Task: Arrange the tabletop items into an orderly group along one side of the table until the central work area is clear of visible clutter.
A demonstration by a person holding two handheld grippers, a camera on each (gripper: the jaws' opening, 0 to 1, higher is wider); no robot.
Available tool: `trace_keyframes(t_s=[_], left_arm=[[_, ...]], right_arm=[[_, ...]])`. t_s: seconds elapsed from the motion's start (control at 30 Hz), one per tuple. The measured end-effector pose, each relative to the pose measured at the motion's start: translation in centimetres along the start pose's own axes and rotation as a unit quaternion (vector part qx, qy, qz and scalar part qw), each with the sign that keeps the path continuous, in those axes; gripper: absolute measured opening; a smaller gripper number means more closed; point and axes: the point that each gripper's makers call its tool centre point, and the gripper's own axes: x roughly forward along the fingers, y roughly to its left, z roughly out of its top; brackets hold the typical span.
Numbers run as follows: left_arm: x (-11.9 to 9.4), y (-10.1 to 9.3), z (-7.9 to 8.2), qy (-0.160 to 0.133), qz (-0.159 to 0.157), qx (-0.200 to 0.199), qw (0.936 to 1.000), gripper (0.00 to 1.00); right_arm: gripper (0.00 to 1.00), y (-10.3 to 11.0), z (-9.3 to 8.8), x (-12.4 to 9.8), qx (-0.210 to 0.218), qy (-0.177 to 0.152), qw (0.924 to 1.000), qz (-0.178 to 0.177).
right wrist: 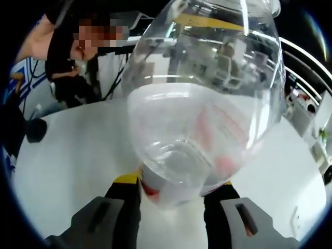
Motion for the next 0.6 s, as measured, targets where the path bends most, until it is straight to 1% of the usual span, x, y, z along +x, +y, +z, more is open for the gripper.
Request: trace_keyframes(t_s=[0.23,0.47,0.6], left_arm=[[0.13,0.43,0.07,0.000,0.004,-0.001,1.0000,0.27],[0.25,0.87,0.15,-0.004,0.009,-0.003,0.9999,0.26],[0.26,0.97,0.29,-0.006,0.010,-0.003,0.9999,0.27]], right_arm=[[0.44,-0.21,0.16,0.02,0.006,-0.004,1.0000,-0.006],[0.44,-0.41,0.13,0.19,0.009,-0.001,0.9999,-0.012],[0.44,-0.43,0.18,0.02,0.012,0.001,0.9999,-0.008]])
